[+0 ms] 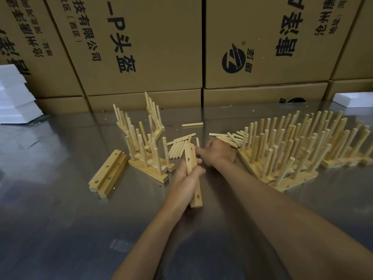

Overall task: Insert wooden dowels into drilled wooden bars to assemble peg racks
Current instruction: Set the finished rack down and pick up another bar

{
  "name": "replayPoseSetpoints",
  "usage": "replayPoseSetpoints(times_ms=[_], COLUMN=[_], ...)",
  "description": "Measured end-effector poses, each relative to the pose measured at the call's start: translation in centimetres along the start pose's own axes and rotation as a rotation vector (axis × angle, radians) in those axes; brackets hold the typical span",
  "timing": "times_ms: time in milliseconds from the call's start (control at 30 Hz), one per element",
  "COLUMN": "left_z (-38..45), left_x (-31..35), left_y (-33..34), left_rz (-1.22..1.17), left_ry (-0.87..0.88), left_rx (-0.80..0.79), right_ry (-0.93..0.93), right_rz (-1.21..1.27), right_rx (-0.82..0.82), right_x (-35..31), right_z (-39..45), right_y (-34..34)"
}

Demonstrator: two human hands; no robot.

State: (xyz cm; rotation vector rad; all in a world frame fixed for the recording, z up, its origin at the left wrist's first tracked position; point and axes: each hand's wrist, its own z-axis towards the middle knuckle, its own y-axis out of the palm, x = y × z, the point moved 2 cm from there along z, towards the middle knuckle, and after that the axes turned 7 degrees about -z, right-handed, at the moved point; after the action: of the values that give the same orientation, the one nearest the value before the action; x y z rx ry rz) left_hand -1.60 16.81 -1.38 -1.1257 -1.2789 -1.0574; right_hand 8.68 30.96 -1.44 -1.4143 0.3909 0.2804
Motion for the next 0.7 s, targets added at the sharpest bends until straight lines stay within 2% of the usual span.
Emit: replayPoseSetpoints(times_ms=[133,233,333,500,700], left_z=[0.5,0.8,1.1,0.8,0.3], left_x=[-0.1,-0.3,-0.5,0.1,0.5], left_y=[-0.3,-0.7,-1.1,-1.7,-2.3], left_rz=[-0.1,-0.125,-0.151,-0.29,-0.289], left_ry=[-0.089,-0.116,-0.176,-0.229,-0.244], left_rx=[-0.003,-0.024,0.034,-0.006,-0.162], right_ry=[-0.06,-0.108,-0.167,-0.274,-0.278], right_rz=[-0.006,-0.011,0.034,0.31,0.795], right_rx=[0.098,0.113,0.158,0.324,0.277], right_x=[0.6,1.1,1.5,2.6,4.4], right_z=[0.1,-0.5,-2.2,-7.0,-12.6], right_y=[0.3,0.4,0.0,-2.0,-3.8])
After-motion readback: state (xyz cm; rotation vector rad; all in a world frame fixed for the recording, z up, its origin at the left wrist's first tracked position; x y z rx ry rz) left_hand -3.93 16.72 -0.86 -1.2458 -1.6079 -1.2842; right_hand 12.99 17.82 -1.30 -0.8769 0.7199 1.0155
